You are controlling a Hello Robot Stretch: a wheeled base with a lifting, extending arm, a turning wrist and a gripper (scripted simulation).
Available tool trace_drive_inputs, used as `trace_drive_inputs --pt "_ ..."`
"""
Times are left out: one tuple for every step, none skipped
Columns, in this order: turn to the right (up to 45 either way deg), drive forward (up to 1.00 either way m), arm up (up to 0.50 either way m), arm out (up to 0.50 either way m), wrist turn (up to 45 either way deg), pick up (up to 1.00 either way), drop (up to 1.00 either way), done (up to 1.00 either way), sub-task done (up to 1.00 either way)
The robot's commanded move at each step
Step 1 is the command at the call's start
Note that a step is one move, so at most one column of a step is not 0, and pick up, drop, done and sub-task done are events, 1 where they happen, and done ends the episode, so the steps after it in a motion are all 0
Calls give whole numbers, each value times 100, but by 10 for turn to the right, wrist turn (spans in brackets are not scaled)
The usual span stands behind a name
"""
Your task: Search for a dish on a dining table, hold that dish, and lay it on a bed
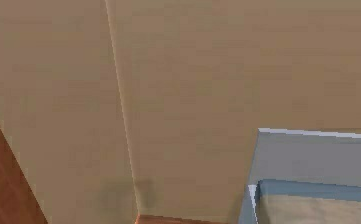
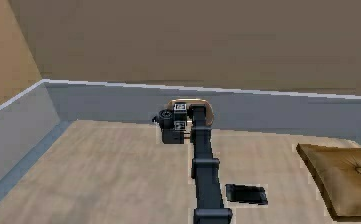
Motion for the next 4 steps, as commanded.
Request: trace_drive_inputs --pt "0 0 -32 0 0 0 0 0 0" --pt "0 0 0 0 0 0 100 0 0" --pt "0 0 10 0 0 0 0 0 0" --pt "0 0 0 -8 0 0 0 0 0"
